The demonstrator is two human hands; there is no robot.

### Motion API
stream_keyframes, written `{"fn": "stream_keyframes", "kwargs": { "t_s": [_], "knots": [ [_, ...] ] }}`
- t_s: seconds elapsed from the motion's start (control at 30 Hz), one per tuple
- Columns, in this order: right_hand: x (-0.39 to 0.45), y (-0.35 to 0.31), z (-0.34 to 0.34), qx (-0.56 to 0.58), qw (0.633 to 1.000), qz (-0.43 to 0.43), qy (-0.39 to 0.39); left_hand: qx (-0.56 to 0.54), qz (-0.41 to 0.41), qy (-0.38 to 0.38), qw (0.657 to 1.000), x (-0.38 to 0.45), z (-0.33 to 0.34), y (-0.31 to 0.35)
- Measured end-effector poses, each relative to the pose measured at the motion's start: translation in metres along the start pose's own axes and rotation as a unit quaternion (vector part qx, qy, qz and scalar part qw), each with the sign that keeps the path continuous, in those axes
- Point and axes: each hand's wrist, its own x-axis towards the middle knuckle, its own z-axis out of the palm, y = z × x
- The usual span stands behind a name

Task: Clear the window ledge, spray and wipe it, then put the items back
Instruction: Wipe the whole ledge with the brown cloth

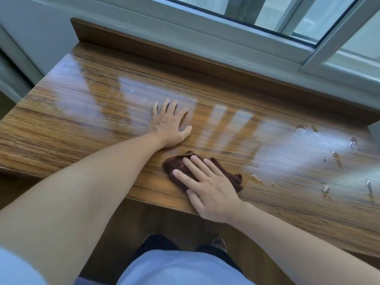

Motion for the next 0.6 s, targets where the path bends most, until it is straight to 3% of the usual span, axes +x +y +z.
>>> {"fn": "stream_keyframes", "kwargs": {
  "t_s": [0.17,0.4,0.47,0.6],
  "knots": [
    [-0.014,-0.002,0.000,-0.019,0.989,-0.147,-0.024,-0.007,0.007,-0.005,1.000,-0.001,-0.002,0.000],
    [-0.022,0.053,-0.009,-0.039,0.963,-0.256,-0.079,-0.001,0.005,-0.015,1.000,-0.001,-0.004,0.001],
    [-0.022,0.074,-0.014,-0.043,0.973,-0.213,-0.081,-0.001,0.003,-0.016,1.000,0.000,-0.003,-0.001],
    [-0.012,0.096,-0.014,-0.009,0.999,-0.018,-0.043,0.014,0.003,-0.014,1.000,0.001,-0.002,0.002]
  ]
}}
